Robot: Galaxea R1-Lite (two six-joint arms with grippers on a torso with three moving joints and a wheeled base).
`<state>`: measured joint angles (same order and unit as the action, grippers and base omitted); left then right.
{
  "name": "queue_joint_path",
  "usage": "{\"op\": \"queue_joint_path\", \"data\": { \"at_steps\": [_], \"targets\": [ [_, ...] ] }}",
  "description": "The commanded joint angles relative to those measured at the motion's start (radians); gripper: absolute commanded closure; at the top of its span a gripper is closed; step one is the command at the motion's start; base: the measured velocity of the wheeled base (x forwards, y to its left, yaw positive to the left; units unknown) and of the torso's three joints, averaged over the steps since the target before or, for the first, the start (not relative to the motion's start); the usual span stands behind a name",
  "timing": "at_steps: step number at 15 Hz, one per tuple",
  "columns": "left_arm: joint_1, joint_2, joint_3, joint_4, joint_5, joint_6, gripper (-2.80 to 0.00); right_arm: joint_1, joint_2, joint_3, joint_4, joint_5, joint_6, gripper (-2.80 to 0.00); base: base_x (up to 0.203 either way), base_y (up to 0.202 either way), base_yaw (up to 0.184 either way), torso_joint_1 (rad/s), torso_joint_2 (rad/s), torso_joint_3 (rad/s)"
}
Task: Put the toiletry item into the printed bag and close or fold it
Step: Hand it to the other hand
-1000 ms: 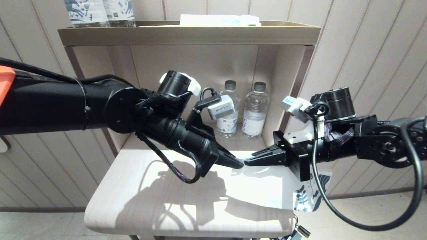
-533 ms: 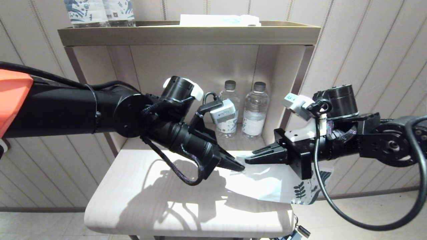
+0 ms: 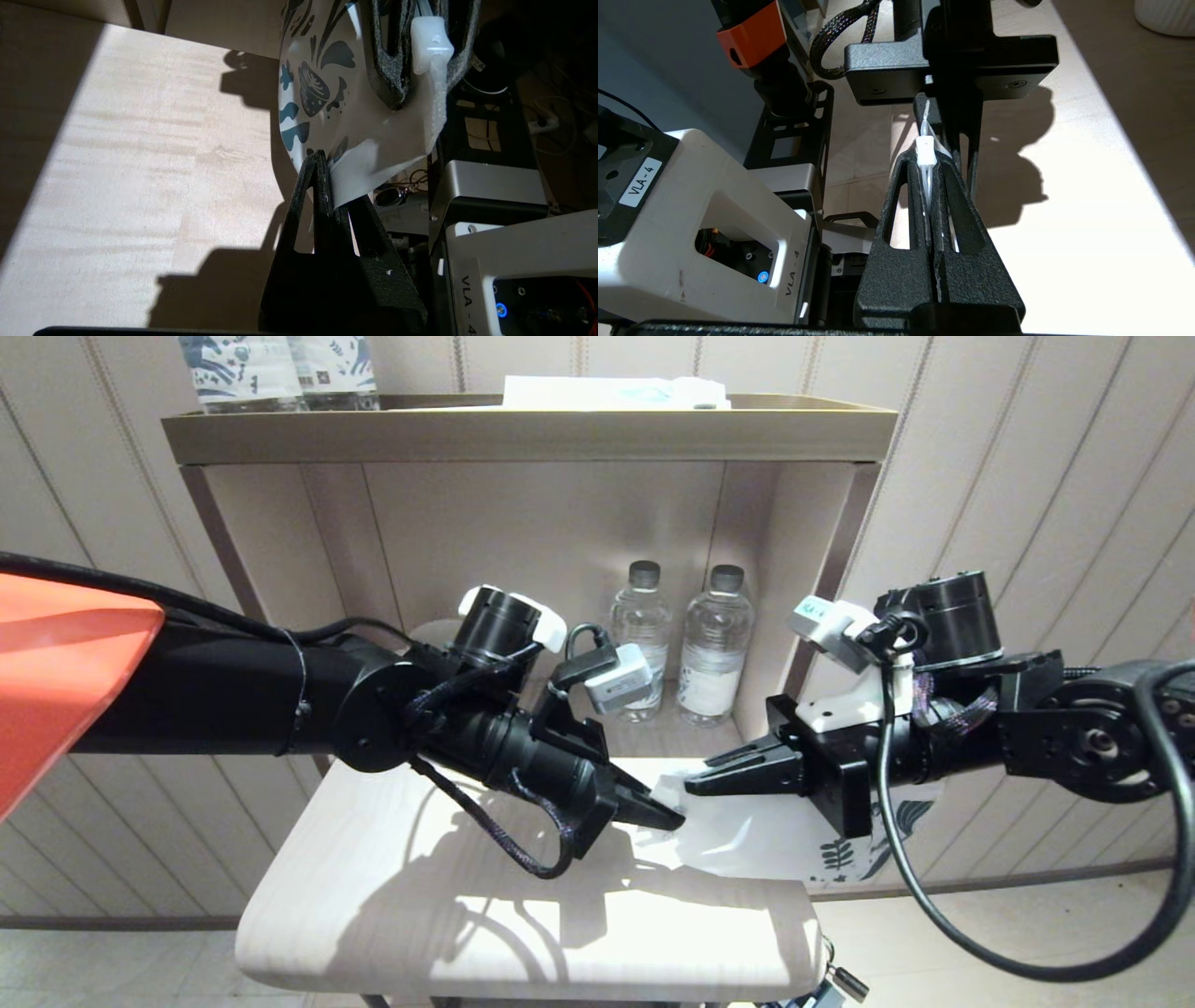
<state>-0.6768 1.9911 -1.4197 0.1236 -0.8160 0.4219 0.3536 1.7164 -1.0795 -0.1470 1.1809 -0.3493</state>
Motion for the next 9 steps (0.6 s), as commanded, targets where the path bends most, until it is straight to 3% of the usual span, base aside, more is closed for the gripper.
{"op": "queue_joint_path", "data": {
  "at_steps": [1, 4, 9],
  "targets": [
    [0.0, -0.006, 0.008, 0.001, -0.002, 0.002, 0.0, -0.005, 0.007, -0.01, 0.0, 0.008, 0.0, 0.0, 0.0, 0.0, 0.0, 0.0, 0.0, 0.0],
    [0.002, -0.018, 0.002, 0.003, 0.085, 0.002, 0.0, -0.003, 0.012, -0.01, -0.002, 0.006, 0.0, 0.0, 0.0, 0.0, 0.0, 0.0, 0.0, 0.0],
    [0.004, -0.046, -0.027, 0.117, 0.101, -0.002, 0.0, 0.001, 0.02, -0.01, -0.002, 0.006, -0.002, 0.0, 0.0, 0.0, 0.0, 0.0, 0.0, 0.0]
  ]
}}
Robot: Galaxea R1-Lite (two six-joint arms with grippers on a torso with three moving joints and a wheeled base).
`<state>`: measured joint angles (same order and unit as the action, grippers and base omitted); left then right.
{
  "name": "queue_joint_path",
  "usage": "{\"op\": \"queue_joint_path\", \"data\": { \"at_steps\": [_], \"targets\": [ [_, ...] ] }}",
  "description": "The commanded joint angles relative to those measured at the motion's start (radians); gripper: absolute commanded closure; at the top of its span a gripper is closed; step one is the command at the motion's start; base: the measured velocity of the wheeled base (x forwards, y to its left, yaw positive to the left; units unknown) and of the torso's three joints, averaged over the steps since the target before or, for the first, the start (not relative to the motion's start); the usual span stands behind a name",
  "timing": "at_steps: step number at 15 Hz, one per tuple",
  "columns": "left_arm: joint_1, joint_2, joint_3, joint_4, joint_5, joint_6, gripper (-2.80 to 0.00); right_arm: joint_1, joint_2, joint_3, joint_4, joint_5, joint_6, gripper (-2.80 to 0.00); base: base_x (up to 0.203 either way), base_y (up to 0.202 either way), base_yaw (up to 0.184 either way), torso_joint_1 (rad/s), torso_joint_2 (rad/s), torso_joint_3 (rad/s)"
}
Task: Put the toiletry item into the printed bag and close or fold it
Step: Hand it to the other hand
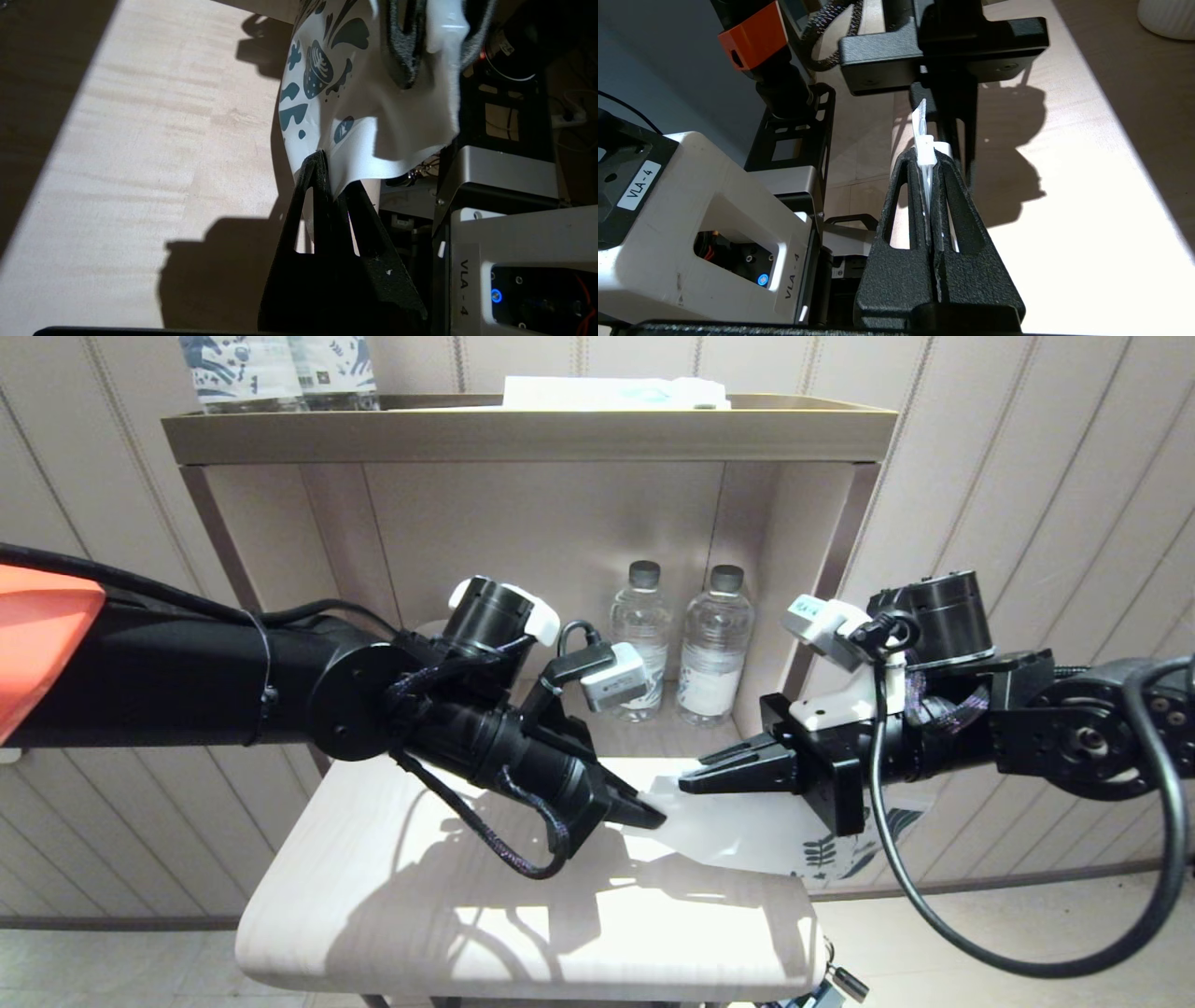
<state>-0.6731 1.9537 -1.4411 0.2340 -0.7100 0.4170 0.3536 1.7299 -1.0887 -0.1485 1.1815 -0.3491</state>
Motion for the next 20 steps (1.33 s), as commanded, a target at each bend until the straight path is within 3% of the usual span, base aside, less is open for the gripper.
{"op": "queue_joint_path", "data": {
  "at_steps": [1, 4, 5, 8, 11, 16, 18, 20],
  "targets": [
    [0.006, -0.012, -0.015, 0.023, -0.005, 0.001, 0.0, 0.001, 0.011, -0.002, 0.0, 0.006, -0.002, 0.0, 0.0, 0.0, 0.0, 0.0, 0.0, 0.0],
    [0.021, -0.028, -0.002, 0.023, -0.005, -0.003, 0.0, 0.001, 0.014, -0.005, 0.0, 0.006, -0.001, 0.0, 0.0, 0.0, 0.0, 0.0, 0.0, 0.0],
    [0.027, -0.037, 0.015, 0.019, -0.006, -0.003, -2.8, 0.001, 0.014, -0.007, 0.001, 0.006, 0.001, 0.0, 0.0, 0.0, 0.0, 0.0, 0.0, 0.0],
    [0.049, -0.052, 0.033, 0.008, -0.011, -0.054, -2.8, 0.002, 0.021, -0.015, 0.003, 0.006, 0.016, 0.0, 0.0, 0.0, 0.0, 0.0, 0.0, 0.0],
    [0.057, -0.073, 0.093, -0.11, -0.013, -0.095, -2.8, 0.02, 0.03, -0.026, 0.004, -0.016, 0.03, 0.0, 0.0, 0.0, 0.0, 0.0, 0.0, 0.0],
    [0.08, -0.115, 0.207, -0.361, -0.014, -0.308, -2.8, 0.056, 0.062, -0.042, 0.004, -0.068, 0.053, 0.0, 0.0, 0.0, 0.0, 0.0, 0.0, 0.0],
    [0.079, -0.121, 0.259, -0.452, -0.015, -0.327, -2.8, 0.056, 0.059, -0.067, 0.005, -0.089, 0.112, 0.0, 0.0, 0.0, 0.0, 0.0, 0.0, 0.0],
    [0.079, -0.124, 0.269, -0.46, -0.019, -0.344, -2.8, 0.059, 0.055, -0.104, 0.006, -0.092, 0.169, 0.0, 0.0, 0.0, 0.0, 0.0, 0.0, 0.0]
  ]
}}
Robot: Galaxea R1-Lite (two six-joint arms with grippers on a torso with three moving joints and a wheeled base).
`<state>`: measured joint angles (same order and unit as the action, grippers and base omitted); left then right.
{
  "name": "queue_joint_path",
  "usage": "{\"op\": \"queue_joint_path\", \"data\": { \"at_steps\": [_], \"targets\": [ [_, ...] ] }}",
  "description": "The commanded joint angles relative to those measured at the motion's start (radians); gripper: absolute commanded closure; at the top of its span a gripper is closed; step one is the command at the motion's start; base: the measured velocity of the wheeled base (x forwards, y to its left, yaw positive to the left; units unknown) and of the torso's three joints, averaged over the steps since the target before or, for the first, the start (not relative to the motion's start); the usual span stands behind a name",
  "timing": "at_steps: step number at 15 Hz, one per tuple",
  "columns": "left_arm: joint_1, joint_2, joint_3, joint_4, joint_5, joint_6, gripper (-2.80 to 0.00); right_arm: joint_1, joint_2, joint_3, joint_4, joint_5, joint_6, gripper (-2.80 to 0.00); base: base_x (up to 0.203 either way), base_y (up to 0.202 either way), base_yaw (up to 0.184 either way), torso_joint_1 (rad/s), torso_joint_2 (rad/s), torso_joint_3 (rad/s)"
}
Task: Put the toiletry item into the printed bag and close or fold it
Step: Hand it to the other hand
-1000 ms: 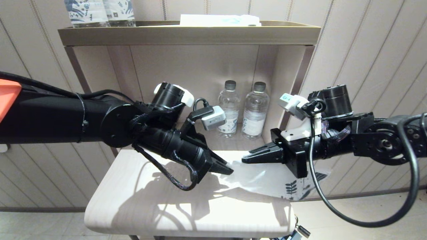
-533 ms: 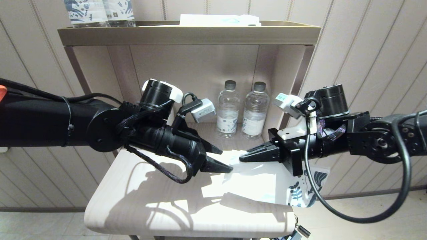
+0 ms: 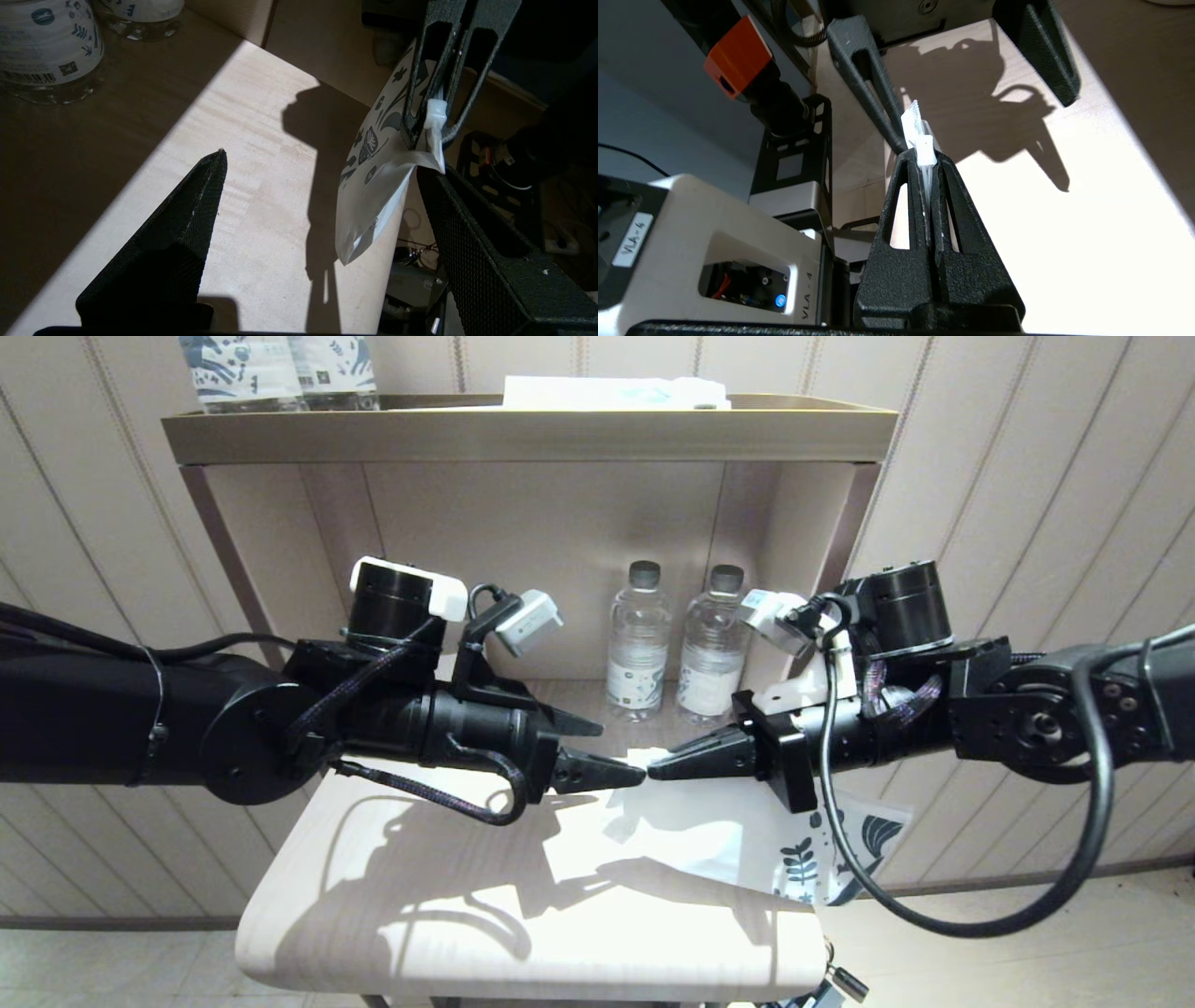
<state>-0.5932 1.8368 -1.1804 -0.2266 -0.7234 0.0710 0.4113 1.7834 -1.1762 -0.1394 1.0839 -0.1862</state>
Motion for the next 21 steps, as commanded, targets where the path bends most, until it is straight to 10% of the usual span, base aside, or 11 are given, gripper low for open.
{"op": "queue_joint_path", "data": {
  "at_steps": [1, 7, 14, 21],
  "targets": [
    [0.0, -0.01, 0.012, -0.01, -0.008, -0.006, -2.8, 0.008, -0.001, -0.029, -0.004, 0.004, 0.047, 0.0, 0.0, 0.0, 0.0, 0.0, 0.0, 0.0],
    [0.0, -0.041, 0.031, -0.057, -0.008, -0.056, -2.8, 0.024, -0.037, -0.065, -0.004, -0.023, 0.141, 0.0, 0.0, 0.0, 0.0, 0.0, 0.0, 0.0],
    [-0.002, -0.061, 0.068, -0.254, -0.027, -0.291, -2.8, 0.037, -0.086, -0.077, -0.005, -0.038, 0.254, 0.0, 0.0, 0.0, 0.0, 0.0, 0.0, 0.0],
    [-0.003, -0.024, 0.162, -0.396, -0.034, -0.299, -2.8, 0.047, -0.09, -0.137, -0.005, -0.05, 0.285, 0.0, 0.0, 0.0, 0.0, 0.0, 0.0, 0.0]
  ]
}}
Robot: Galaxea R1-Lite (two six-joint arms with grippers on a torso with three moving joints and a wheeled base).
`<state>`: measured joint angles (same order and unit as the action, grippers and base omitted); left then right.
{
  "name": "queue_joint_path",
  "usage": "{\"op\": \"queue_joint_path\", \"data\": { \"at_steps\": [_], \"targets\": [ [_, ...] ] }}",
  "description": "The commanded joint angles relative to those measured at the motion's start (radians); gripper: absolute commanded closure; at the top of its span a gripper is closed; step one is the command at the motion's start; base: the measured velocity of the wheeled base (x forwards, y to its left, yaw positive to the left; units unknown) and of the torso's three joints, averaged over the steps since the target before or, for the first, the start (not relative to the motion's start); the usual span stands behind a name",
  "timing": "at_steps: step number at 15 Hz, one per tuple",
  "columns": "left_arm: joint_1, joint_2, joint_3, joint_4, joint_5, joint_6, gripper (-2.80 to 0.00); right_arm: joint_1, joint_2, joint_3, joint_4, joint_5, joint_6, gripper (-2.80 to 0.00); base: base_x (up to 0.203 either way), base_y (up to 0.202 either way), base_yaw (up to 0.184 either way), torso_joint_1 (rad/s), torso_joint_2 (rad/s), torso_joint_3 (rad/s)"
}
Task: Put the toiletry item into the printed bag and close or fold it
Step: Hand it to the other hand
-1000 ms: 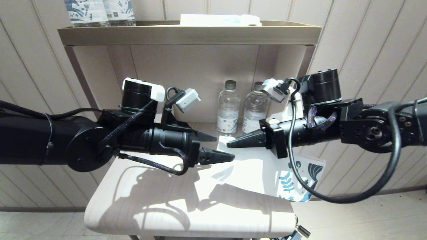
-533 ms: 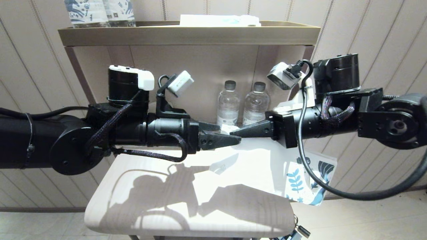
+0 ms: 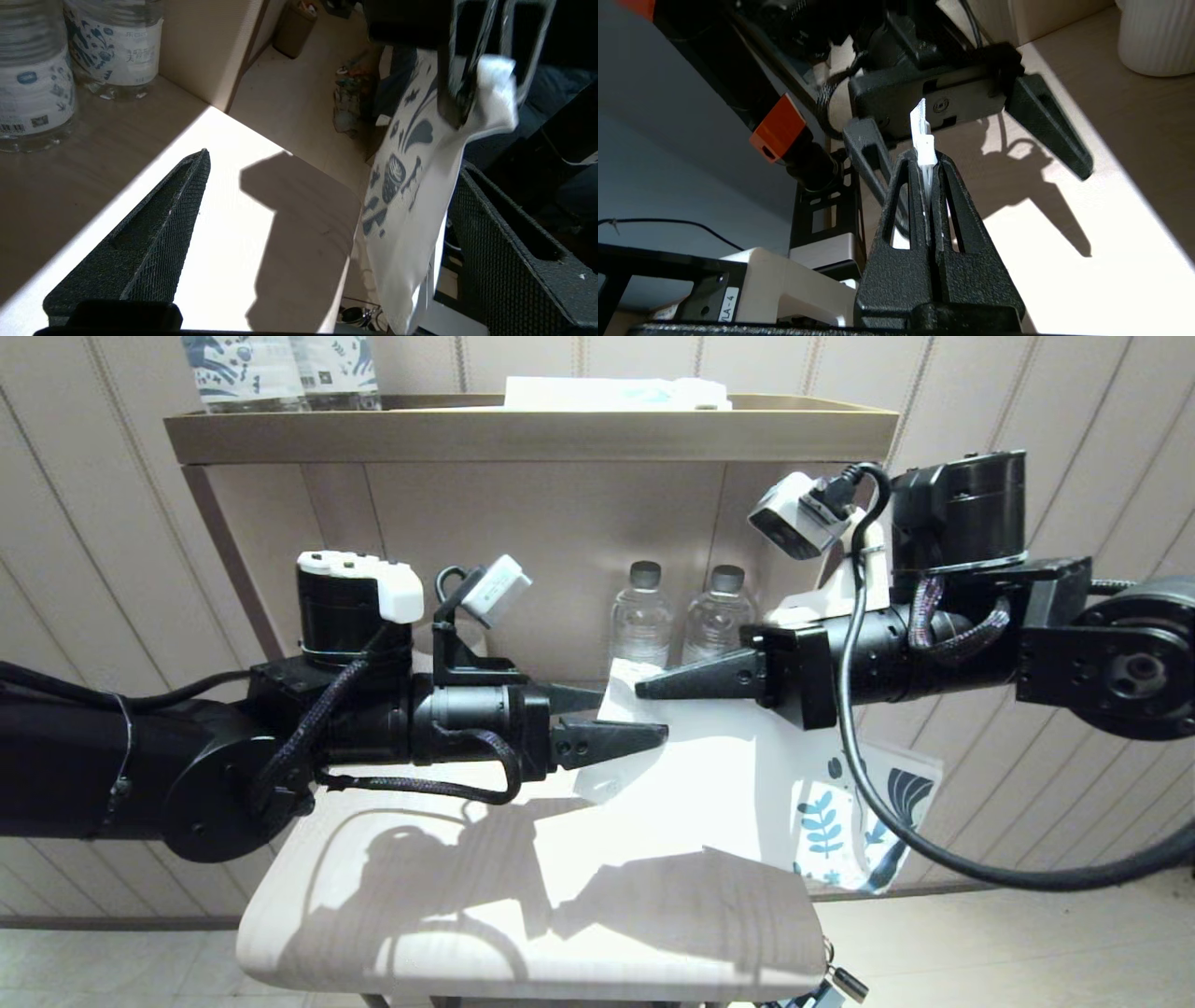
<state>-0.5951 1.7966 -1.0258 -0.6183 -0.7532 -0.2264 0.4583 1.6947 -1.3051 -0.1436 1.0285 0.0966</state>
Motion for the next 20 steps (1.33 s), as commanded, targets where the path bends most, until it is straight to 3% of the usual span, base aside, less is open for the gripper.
{"op": "queue_joint_path", "data": {
  "at_steps": [1, 3, 7, 20],
  "targets": [
    [-0.002, 0.026, 0.006, -0.009, -0.005, -0.002, -2.8, 0.0, 0.001, -0.015, -0.002, -0.004, 0.012, 0.0, 0.0, 0.0, 0.0, 0.0, 0.0, 0.0],
    [-0.002, 0.029, -0.009, -0.009, -0.005, -0.018, -2.8, 0.004, 0.007, -0.02, -0.002, -0.016, 0.016, 0.0, 0.0, 0.0, 0.0, 0.0, 0.0, 0.0],
    [-0.009, 0.033, -0.045, -0.029, -0.004, -0.135, -2.8, 0.023, 0.006, -0.023, -0.002, -0.018, 0.017, 0.0, 0.0, 0.0, 0.0, 0.0, 0.0, 0.0],
    [-0.038, 0.024, -0.043, -0.055, -0.033, -0.146, -2.8, 0.049, 0.026, -0.048, -0.002, -0.054, 0.018, 0.0, 0.0, 0.0, 0.0, 0.0, 0.0, 0.0]
  ]
}}
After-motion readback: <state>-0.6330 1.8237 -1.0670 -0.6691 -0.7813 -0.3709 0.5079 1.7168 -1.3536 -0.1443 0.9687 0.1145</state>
